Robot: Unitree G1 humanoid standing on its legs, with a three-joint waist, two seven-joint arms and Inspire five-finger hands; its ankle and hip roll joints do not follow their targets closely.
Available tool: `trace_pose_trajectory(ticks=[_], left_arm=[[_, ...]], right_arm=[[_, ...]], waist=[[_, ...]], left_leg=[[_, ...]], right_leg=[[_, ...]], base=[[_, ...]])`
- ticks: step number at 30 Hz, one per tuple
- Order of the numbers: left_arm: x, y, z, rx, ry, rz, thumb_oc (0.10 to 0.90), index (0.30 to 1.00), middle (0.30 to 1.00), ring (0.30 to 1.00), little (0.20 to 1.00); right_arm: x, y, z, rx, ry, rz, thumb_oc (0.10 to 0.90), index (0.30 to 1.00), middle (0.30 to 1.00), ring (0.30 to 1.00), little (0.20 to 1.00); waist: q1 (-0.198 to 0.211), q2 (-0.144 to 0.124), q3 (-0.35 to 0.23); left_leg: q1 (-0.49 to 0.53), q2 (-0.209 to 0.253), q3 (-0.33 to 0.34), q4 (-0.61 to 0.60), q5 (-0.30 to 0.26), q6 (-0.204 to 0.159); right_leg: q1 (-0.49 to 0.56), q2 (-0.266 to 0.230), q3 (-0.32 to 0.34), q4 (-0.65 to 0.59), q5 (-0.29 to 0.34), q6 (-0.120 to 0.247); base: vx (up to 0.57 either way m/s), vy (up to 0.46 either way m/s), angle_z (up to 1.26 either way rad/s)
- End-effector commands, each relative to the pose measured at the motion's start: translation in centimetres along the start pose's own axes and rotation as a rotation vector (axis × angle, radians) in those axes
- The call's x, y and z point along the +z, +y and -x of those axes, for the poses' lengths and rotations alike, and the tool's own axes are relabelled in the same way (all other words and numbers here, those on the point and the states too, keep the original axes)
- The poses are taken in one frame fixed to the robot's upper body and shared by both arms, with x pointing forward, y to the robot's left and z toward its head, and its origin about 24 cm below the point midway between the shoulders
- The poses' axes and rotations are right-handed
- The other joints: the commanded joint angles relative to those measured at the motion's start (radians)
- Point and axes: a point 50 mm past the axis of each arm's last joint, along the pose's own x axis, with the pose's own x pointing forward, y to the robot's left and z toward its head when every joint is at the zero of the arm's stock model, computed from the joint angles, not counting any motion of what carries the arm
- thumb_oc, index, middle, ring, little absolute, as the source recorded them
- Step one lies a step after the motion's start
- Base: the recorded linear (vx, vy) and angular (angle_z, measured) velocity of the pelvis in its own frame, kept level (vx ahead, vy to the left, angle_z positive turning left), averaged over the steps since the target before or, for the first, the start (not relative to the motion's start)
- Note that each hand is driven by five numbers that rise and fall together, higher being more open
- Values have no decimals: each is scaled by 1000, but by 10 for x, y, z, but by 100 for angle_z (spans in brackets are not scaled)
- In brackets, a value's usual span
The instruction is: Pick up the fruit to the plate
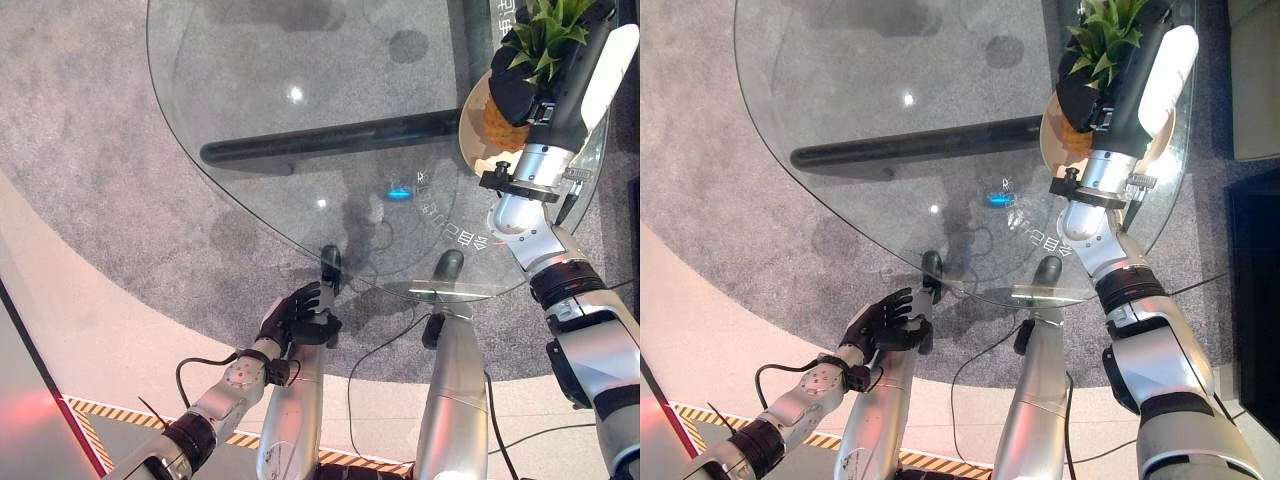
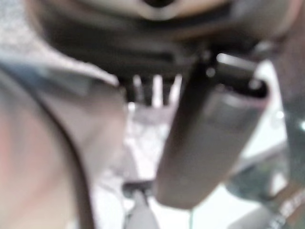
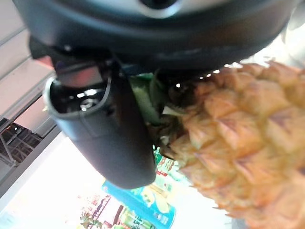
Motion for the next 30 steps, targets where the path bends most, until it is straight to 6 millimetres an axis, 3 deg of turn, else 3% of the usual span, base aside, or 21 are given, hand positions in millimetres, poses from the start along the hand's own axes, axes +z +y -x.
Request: trace_pose_trajectory(ticks=[1, 6, 27, 28, 30], left_arm=[[-16, -25, 14, -91, 43, 41, 800, 900, 900, 900, 900], [-9, -26, 13, -76, 11, 67, 800, 900, 900, 900, 900], [2, -28, 8, -66, -41, 72, 800, 900, 900, 900, 900], [2, -28, 8, -65, -43, 71, 800, 900, 900, 900, 900], [1, -28, 8, -64, -43, 71, 800, 900, 900, 900, 900]], right_arm=[[41, -24, -52, -126, -307, -75, 100, 300, 300, 300, 200], [36, -23, -49, -122, -321, -16, 100, 300, 300, 300, 200], [12, -23, -32, -74, -212, 34, 100, 300, 300, 300, 200], [11, -23, -31, -72, -206, 35, 265, 441, 441, 441, 365], [10, -23, -28, -72, -199, 38, 446, 596, 596, 596, 546]], waist=[[-19, 107, -23], [-16, 123, -23], [-34, 137, -23], [-34, 136, -23], [-36, 136, -23]], left_leg=[[-48, -139, 53, 103, -105, 60], [-90, -139, 55, 129, -109, 62], [-136, -126, 71, 149, -109, 56], [-135, -126, 72, 146, -108, 55], [-130, -125, 73, 142, -107, 54]], right_leg=[[4, 113, -101, -38, -21, -25], [-43, 108, -91, -4, -28, -27], [-94, 111, -68, 17, -25, -32], [-92, 112, -68, 13, -24, -32], [-87, 114, -69, 7, -24, -32]], base=[[0, 0, 0], [2, 7, 1], [-1, 0, 0], [0, 0, 0], [0, 0, 0]])
